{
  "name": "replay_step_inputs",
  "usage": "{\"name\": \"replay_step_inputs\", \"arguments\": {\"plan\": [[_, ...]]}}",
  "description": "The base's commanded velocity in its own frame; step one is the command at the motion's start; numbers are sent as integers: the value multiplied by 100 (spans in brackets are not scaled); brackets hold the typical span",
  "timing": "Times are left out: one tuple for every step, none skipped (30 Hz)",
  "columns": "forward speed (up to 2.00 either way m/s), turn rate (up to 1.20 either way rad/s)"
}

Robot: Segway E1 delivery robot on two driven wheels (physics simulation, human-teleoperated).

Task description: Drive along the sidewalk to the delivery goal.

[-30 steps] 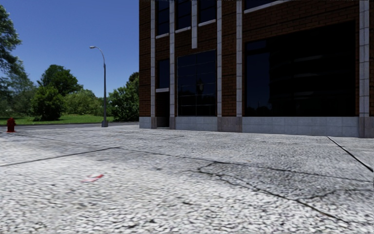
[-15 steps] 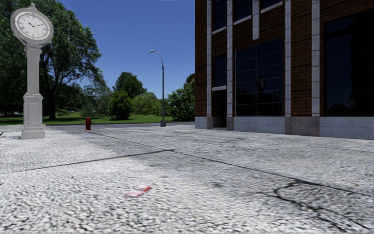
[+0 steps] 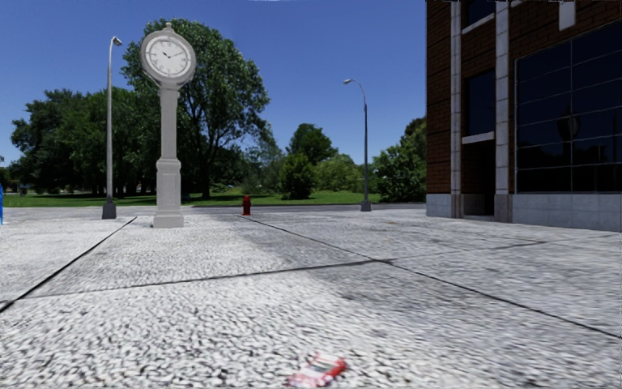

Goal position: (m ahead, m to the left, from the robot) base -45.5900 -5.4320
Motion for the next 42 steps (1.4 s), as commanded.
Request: {"name": "replay_step_inputs", "arguments": {"plan": [[139,69],[139,69],[141,69],[144,69],[147,69],[147,69],[151,69],[152,69],[152,69],[154,69],[155,69],[155,69],[155,69],[155,69],[155,69],[155,69],[155,67],[155,67],[155,61],[155,59],[155,58],[155,58],[155,58],[155,58],[155,58],[155,58],[155,67],[155,77],[155,77],[155,80],[155,81],[155,81],[155,81],[155,81],[155,81],[155,81],[155,81],[155,81],[155,81],[155,81],[155,81],[155,81]]}}
